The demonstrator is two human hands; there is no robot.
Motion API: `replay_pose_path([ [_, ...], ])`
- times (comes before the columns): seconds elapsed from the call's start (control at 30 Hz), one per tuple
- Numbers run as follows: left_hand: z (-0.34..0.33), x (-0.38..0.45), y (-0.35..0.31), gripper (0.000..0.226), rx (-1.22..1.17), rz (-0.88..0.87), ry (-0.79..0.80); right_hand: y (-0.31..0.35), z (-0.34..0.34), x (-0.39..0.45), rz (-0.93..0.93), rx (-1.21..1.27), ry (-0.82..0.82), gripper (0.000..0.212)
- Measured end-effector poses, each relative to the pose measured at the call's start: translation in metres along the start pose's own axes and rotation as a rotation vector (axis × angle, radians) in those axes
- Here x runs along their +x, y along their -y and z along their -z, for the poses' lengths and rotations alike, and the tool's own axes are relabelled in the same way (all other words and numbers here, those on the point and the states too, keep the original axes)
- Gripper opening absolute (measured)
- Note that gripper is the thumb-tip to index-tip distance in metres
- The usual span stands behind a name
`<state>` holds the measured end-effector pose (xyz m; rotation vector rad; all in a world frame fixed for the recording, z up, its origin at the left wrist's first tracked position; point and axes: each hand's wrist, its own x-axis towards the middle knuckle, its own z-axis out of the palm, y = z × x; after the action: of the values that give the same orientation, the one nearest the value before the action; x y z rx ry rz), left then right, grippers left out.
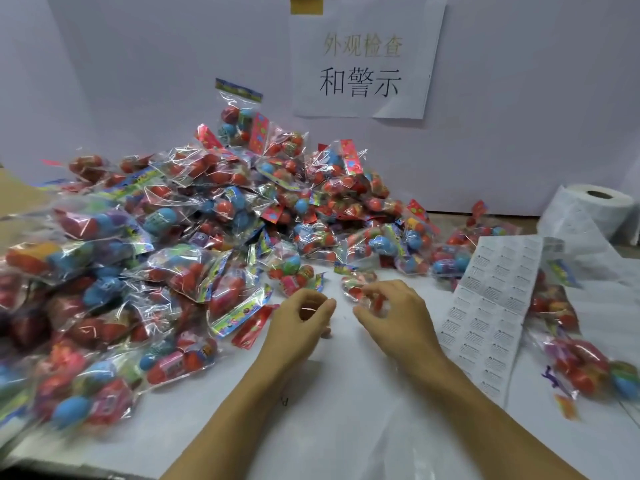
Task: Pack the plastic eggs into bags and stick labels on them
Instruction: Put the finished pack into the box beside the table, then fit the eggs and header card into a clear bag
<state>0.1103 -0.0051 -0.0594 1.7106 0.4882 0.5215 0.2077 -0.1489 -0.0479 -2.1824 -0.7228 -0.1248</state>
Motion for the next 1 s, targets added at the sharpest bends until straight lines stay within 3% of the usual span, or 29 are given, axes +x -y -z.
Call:
replay_pose_path([
  [0.13,0.002,0.005,-0.002,0.023,-0.145,0.088,-0.001,0.02,-0.001,-0.013,0.04,0.255,0.025,0.028],
  [0.4,0.008,0.009,-0.007,0.029,-0.448,0.245,-0.114,0.033,-0.003,-0.025,0.302,0.281,0.145,0.033],
  [0.53,0.01,0.007,-0.008,0.006,-0.676,0.244,-0.027,0.033,0.005,-0.018,0.149,0.42,-0.044,0.01],
  [0.63,0.012,0.005,-0.011,0.015,-0.744,0.213,0.078,0.027,0.014,-0.009,-0.044,0.479,-0.097,0.008],
  [0.77,0.01,0.002,-0.014,0.034,-0.679,0.162,0.106,0.026,0.021,-0.003,-0.309,0.616,0.134,0.027],
  [0.87,0.011,-0.001,-0.015,0.033,-0.655,0.12,0.137,0.029,0.02,-0.003,-0.304,0.616,0.272,0.034],
  [1.0,0.014,-0.002,-0.015,0.035,-0.64,0.097,0.148,0.027,0.021,-0.003,-0.285,0.639,0.321,0.024],
])
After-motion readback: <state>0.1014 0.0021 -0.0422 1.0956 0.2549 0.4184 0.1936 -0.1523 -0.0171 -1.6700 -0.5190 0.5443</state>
